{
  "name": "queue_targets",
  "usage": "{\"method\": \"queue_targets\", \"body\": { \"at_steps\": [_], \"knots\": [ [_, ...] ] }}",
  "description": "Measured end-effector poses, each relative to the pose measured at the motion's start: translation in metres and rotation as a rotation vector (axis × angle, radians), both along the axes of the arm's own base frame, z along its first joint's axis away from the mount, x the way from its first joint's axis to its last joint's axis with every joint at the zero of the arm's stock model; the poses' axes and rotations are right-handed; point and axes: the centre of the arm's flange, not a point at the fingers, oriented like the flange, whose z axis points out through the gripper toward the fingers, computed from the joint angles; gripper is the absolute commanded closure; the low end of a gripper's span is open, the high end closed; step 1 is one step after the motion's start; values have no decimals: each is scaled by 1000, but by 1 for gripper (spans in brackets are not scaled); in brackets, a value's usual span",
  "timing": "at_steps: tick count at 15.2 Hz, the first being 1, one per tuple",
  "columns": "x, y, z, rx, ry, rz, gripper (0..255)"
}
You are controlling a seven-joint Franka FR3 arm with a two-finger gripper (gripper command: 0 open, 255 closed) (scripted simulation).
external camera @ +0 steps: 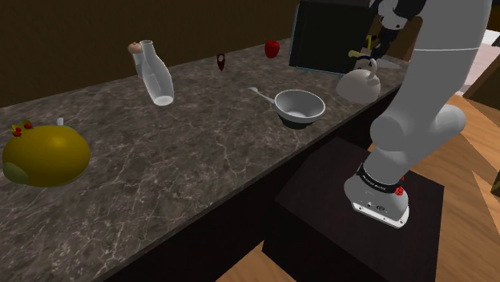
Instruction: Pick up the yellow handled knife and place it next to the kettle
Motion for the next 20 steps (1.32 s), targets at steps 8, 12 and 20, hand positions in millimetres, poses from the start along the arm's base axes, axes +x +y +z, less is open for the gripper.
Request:
{"method": "queue_targets", "body": {
  "at_steps": [8, 12, 20],
  "knots": [
    [-1, -1, -17, -36, -34, -3, 255],
    [0, 2, -39, -34, -40, 0, 255],
    [5, 1, -80, -7, -9, 7, 255]
  ]
}}
